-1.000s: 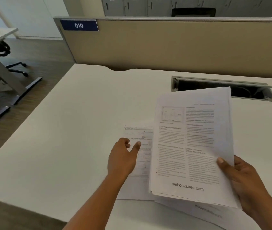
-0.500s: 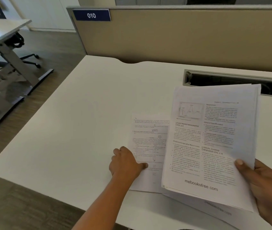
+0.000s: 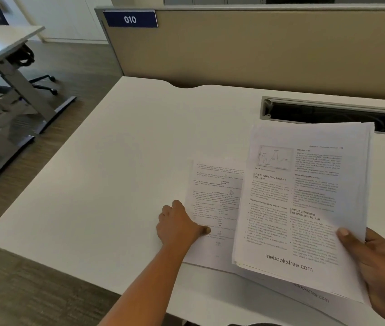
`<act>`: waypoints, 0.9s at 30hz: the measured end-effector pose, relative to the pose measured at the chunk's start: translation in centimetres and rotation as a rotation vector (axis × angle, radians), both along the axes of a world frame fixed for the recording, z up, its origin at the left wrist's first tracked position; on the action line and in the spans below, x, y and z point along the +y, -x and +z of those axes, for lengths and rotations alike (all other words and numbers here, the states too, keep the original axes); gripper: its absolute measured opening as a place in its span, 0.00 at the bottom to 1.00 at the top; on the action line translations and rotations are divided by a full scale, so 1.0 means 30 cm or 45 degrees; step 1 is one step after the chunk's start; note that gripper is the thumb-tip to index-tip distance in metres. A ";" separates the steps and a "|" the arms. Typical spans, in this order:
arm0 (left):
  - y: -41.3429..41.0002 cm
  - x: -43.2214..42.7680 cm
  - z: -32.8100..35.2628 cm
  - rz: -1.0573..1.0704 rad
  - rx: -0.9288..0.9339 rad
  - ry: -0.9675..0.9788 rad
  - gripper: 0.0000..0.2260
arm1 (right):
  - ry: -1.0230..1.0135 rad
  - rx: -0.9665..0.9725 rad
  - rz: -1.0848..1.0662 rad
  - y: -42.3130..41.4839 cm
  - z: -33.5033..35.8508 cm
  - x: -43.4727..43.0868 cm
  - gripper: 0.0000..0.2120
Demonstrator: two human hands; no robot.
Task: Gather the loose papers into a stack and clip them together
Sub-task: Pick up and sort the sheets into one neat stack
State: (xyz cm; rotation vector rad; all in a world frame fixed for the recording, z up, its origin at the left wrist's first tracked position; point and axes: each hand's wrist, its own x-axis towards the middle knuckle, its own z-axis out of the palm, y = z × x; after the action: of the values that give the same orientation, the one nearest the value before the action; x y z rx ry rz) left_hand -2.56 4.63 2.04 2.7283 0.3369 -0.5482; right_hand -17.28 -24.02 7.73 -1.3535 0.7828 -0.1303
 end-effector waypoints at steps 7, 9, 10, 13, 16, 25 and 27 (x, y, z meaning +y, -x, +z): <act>-0.015 -0.033 0.013 0.104 0.046 0.224 0.38 | -0.009 0.003 -0.036 0.010 -0.013 -0.004 0.16; -0.027 -0.032 0.011 0.138 0.070 0.262 0.39 | -0.014 -0.004 -0.032 0.015 -0.015 0.000 0.16; -0.034 -0.027 0.005 0.130 0.085 0.249 0.39 | -0.013 -0.006 -0.030 0.019 -0.017 0.001 0.16; -0.052 -0.012 0.000 0.048 0.154 0.184 0.40 | -0.015 -0.009 -0.024 0.029 -0.017 0.007 0.09; -0.065 -0.003 -0.018 -0.024 0.146 0.095 0.38 | -0.010 0.011 -0.022 0.040 -0.021 0.004 0.08; -0.044 0.063 0.000 0.086 -0.180 0.571 0.12 | -0.006 0.014 -0.110 0.068 0.000 -0.026 0.07; -0.043 0.100 0.044 0.124 -0.262 0.683 0.09 | 0.016 0.032 -0.124 0.080 0.003 -0.039 0.06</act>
State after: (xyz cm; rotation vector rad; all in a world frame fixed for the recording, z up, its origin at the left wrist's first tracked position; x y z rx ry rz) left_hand -1.28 7.64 3.37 2.2103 0.2275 -0.2750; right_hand -19.67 -25.19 7.81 -1.3314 0.8708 -0.1954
